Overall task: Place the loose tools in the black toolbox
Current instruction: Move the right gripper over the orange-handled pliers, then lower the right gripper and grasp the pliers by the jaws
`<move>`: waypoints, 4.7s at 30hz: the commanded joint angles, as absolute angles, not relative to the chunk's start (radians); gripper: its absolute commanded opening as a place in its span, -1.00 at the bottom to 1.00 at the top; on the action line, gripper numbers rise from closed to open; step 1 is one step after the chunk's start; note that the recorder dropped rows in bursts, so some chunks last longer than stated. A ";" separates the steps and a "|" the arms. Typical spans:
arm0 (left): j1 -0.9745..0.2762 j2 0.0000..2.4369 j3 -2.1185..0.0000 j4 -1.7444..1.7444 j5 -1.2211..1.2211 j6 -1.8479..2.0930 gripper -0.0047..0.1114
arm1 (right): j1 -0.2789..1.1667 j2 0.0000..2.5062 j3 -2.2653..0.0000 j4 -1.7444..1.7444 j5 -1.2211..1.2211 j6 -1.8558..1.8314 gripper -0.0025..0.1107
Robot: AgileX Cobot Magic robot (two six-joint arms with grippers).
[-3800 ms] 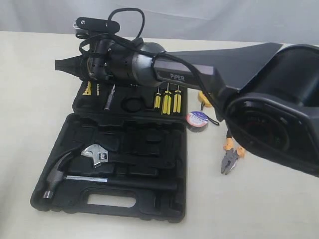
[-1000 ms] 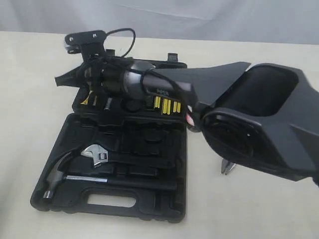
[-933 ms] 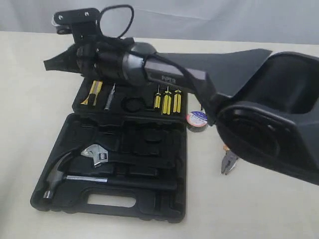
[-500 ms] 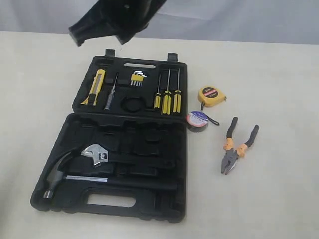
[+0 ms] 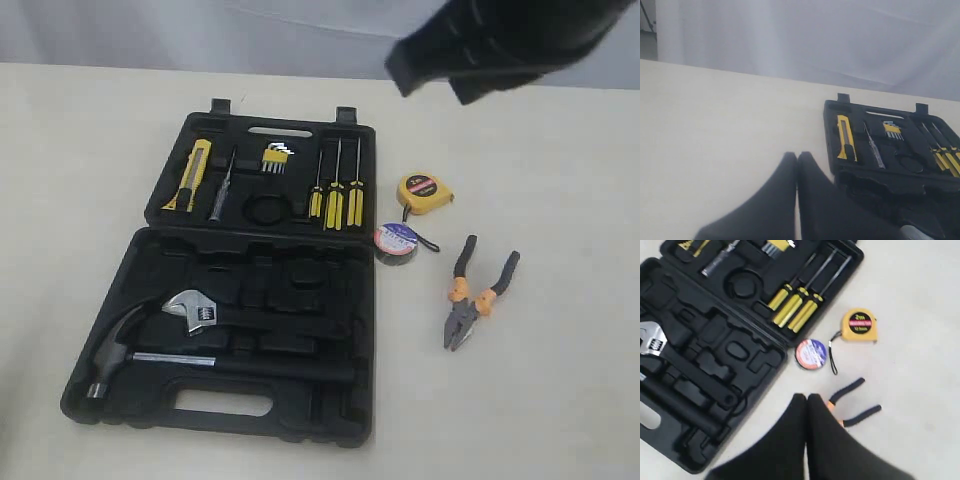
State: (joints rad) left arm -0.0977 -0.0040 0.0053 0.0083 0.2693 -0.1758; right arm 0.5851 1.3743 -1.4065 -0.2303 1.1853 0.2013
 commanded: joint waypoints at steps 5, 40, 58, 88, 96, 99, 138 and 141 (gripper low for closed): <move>-0.103 0.000 0.000 0.000 0.272 -0.175 -0.92 | 0.514 1.293 -1.176 -0.238 1.176 0.203 -0.96; -0.103 0.000 0.000 0.000 0.272 -0.175 -0.92 | 0.271 1.482 -1.069 -0.023 1.007 -0.737 -0.96; -0.103 0.000 0.000 0.000 0.272 -0.175 -0.92 | 0.271 1.482 -1.069 -0.027 0.966 -1.423 -0.96; -0.103 0.000 0.000 0.000 0.272 -0.175 -0.92 | 0.271 1.484 -0.941 0.070 0.939 -1.568 0.18; -0.103 0.000 0.000 0.000 0.272 -0.175 -0.92 | 0.271 1.484 -0.941 0.105 0.939 -1.566 0.18; -0.103 0.000 0.000 0.000 0.272 -0.175 -0.92 | 0.271 1.484 -0.941 0.113 0.934 -1.566 0.18; -0.103 0.000 0.000 0.000 0.272 -0.175 -0.92 | 0.375 1.747 -0.941 -0.130 0.790 -1.646 0.17; -0.103 0.000 0.000 0.000 0.272 -0.175 -0.92 | 0.403 1.753 -0.941 -0.134 0.773 -1.663 0.17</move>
State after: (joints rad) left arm -0.0977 -0.0040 0.0053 0.0083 0.2693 -0.1758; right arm 0.3812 1.7466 -0.9449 -0.1212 0.7908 -1.6451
